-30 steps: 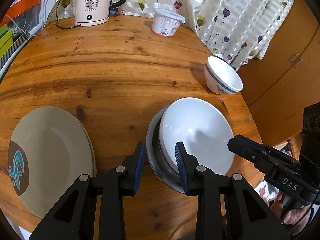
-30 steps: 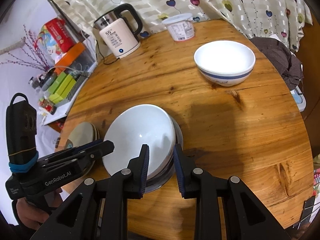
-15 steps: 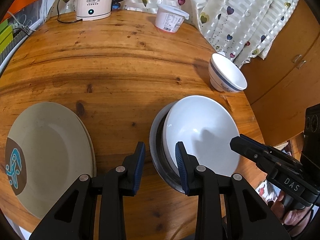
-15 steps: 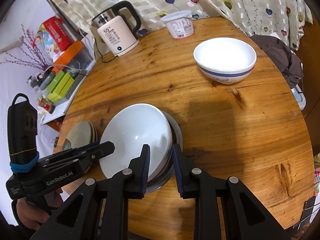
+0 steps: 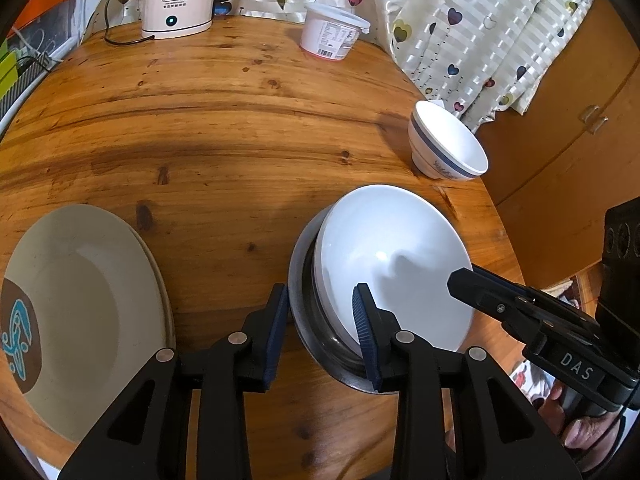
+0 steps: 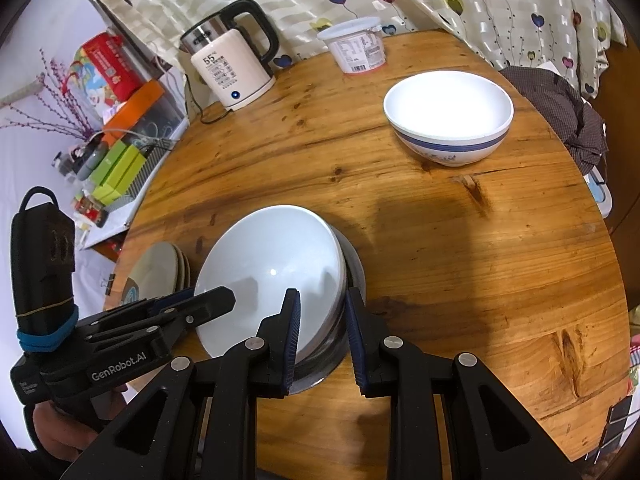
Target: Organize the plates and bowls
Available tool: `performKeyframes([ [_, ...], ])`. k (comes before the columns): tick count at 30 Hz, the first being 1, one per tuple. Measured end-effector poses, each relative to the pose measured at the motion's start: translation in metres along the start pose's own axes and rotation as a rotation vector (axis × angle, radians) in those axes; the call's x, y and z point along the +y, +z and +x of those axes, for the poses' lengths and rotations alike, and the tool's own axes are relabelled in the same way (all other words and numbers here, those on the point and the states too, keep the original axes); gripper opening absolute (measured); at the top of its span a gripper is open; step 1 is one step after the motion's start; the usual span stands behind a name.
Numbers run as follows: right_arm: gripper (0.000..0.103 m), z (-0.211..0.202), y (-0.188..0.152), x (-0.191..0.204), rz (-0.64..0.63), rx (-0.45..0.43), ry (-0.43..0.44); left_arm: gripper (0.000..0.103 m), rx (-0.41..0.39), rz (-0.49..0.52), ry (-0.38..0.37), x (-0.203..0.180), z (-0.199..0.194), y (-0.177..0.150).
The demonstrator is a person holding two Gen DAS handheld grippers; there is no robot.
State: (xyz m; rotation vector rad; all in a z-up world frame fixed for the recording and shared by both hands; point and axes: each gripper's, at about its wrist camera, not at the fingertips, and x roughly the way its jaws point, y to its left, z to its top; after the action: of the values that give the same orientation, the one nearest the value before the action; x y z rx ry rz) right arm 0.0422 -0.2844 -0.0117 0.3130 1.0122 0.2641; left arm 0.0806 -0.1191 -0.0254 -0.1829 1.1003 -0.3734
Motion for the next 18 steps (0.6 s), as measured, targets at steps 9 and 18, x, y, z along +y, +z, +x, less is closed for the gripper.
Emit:
performKeyframes([
  [9, 0.023, -0.001, 0.001, -0.004, 0.011, -0.004, -0.008, 0.035, 0.004, 0.018, -0.009, -0.007, 0.003, 0.000],
  [18, 0.023, -0.010, 0.000, -0.005, 0.015, -0.020, -0.020, 0.037, -0.009, 0.017, -0.022, -0.004, 0.002, 0.000],
])
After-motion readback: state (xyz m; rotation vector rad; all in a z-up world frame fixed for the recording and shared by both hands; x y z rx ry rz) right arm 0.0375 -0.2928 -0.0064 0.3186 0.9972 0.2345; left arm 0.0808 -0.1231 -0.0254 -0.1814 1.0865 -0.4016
